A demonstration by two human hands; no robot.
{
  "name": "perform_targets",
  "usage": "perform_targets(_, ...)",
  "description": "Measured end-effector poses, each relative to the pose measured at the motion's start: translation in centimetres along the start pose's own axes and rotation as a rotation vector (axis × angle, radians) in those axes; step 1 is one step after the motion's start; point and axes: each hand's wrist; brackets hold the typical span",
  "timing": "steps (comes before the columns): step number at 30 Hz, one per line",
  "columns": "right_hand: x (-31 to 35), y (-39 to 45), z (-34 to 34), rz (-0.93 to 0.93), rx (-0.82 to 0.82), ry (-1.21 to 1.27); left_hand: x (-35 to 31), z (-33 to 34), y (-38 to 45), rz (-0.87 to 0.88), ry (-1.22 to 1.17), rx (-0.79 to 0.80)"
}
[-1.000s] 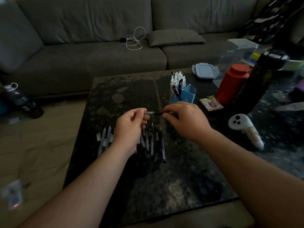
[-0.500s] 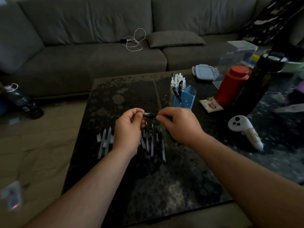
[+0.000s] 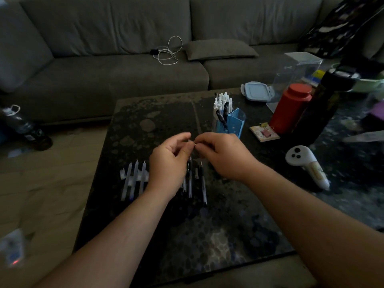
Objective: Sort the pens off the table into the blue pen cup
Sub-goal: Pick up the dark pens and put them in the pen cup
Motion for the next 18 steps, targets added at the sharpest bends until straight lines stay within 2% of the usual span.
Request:
perform_targets(2, 0.1, 0.3, -1.1, 0.029, -0.021, 0.002, 0.1, 0.2, -0.3, -0.038, -0.045, -0.001)
perform_targets(4, -0.2, 1.0, -2.9, 0.108, -0.139, 0.068, 0.2, 0.3, -0.4, -0.058, -0.026, 0.019)
perform_targets(8, -2.4, 2.3, -6.1, 0.233, -0.635, 0.264, 0.3, 0.4, -1.0, -0.075, 0.171, 0.104)
perform_targets(11, -3.9, 2.6, -6.3, 0.334, -0.861, 0.298, 0.3, 0.6, -1.3, -0.083, 0.229, 0.157)
perform_targets(14, -4.5, 2.8, -5.4, 0.369, -0.849, 0.302, 0.4, 0.7, -1.4, -0.094, 0.261, 0.185)
perform_targets(18, -5.3, 3.4, -3.0, 0.419, -0.533, 0.126, 0.3, 0.9, -1.5, -0.105, 0.273, 0.191)
Point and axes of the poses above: each hand's wrist, its own y-axis towards the middle knuckle, its own z-axis out of the palm, x = y × z, and after that the axes turned 12 degrees about -y, right-handed
